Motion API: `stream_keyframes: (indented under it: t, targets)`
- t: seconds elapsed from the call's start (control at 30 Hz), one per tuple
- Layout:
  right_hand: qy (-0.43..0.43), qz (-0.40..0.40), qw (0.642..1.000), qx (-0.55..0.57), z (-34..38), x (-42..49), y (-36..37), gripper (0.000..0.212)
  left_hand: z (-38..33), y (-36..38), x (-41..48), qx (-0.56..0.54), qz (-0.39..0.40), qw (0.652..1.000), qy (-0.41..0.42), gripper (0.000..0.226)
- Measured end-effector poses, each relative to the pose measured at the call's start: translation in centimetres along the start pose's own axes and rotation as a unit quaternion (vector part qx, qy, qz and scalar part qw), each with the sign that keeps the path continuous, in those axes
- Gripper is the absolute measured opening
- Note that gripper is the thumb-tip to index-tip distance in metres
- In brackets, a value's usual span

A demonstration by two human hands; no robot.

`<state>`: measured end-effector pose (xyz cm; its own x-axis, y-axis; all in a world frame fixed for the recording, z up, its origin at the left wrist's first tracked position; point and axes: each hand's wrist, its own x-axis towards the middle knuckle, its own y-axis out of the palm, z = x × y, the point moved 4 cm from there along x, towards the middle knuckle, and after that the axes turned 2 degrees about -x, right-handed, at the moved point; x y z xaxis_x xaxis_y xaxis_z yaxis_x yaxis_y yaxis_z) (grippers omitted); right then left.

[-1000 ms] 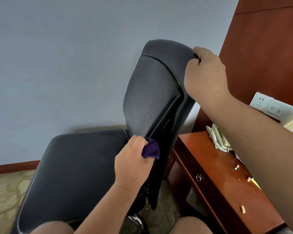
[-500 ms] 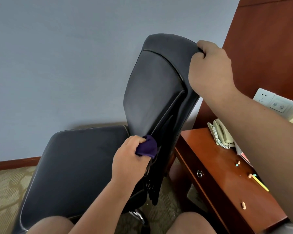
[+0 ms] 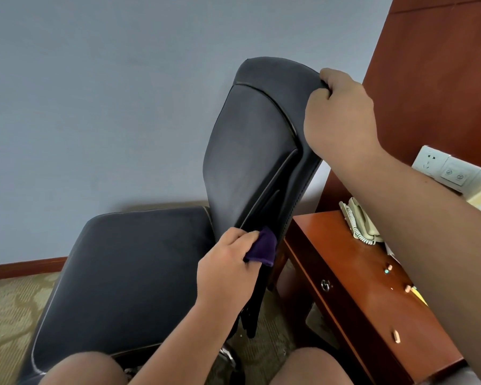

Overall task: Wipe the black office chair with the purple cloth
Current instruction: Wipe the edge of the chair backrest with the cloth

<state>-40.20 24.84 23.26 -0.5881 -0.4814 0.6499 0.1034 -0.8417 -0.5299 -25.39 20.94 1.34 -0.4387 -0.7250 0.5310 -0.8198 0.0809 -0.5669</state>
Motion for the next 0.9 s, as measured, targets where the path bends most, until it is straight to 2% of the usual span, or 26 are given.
stream_keyframes:
  t: [0.37,0.47,0.63,0.9]
  targets:
    - [-0.002,0.004,1.0,0.004,0.2,-0.1,0.0,0.028,1.1,0.5,-1.3,0.052,0.076,0.996,-0.02,0.024]
    - [0.001,0.001,1.0,0.003,0.4,-0.1,0.1,0.027,0.6,-0.2,-0.7,-0.005,0.049,0.998,-0.046,0.021]
    - [-0.004,-0.001,1.0,0.005,0.5,-0.4,0.1,0.03,-0.9,-3.0,1.2,-0.094,-0.07,0.992,-0.039,0.019]
    - [-0.001,0.004,1.0,0.006,0.4,-0.4,0.0,0.03,0.1,-2.1,0.7,-0.03,-0.015,0.998,-0.044,0.02]
